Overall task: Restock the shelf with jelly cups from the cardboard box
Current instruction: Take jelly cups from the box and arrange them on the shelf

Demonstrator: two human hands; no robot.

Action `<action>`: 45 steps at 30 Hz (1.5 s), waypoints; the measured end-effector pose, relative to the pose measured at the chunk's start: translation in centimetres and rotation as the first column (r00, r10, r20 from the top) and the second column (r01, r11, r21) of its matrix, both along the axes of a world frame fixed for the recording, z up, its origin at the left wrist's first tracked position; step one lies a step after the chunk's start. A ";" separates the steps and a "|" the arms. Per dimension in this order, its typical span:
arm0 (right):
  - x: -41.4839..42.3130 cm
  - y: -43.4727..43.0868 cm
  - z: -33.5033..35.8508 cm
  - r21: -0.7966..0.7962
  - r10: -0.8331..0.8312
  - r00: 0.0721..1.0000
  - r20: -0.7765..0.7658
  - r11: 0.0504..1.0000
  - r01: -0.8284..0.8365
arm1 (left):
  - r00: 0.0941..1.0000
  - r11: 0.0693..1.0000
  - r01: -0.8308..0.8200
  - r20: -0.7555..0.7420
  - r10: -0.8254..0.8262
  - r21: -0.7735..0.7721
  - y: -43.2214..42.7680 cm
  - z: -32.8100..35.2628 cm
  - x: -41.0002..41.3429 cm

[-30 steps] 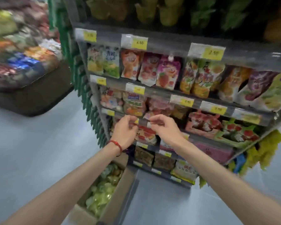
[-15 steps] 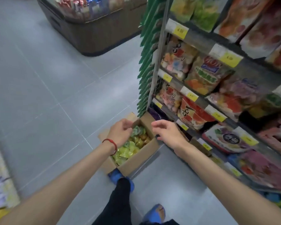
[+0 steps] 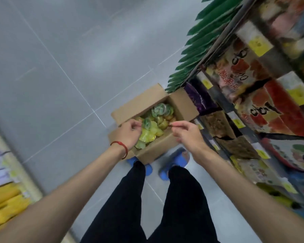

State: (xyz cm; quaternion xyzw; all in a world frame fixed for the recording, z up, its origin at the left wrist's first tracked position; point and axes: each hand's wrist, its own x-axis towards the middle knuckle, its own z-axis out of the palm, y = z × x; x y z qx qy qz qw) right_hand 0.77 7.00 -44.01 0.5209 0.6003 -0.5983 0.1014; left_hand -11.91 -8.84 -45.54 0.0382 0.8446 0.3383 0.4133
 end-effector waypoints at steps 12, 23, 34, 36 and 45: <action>-4.8 4.6 -20.3 -0.030 0.187 0.970 0.157 0.982 -0.185 | 0.933 0.951 -0.270 0.203 0.296 -0.149 3.3 -21.4 0.2; -8.2 9.2 -40.8 0.308 0.604 0.719 0.343 0.651 -0.694 | 0.973 0.930 -0.185 0.073 0.219 -0.319 6.6 -41.3 0.0; -11.0 10.6 -52.5 0.500 0.744 0.437 0.505 0.160 -0.851 | 0.936 0.812 0.299 -0.011 -0.352 -0.502 8.4 -51.5 -1.0; -10.9 10.4 -52.9 0.517 0.727 0.447 0.522 0.147 -0.843 | 0.904 0.788 0.333 -0.063 -0.423 -0.518 8.0 -52.0 -1.0; -11.5 9.9 -53.4 0.557 0.667 0.421 0.614 0.012 -0.831 | 0.753 0.629 0.452 -0.108 -0.649 -0.633 7.3 -53.1 -1.3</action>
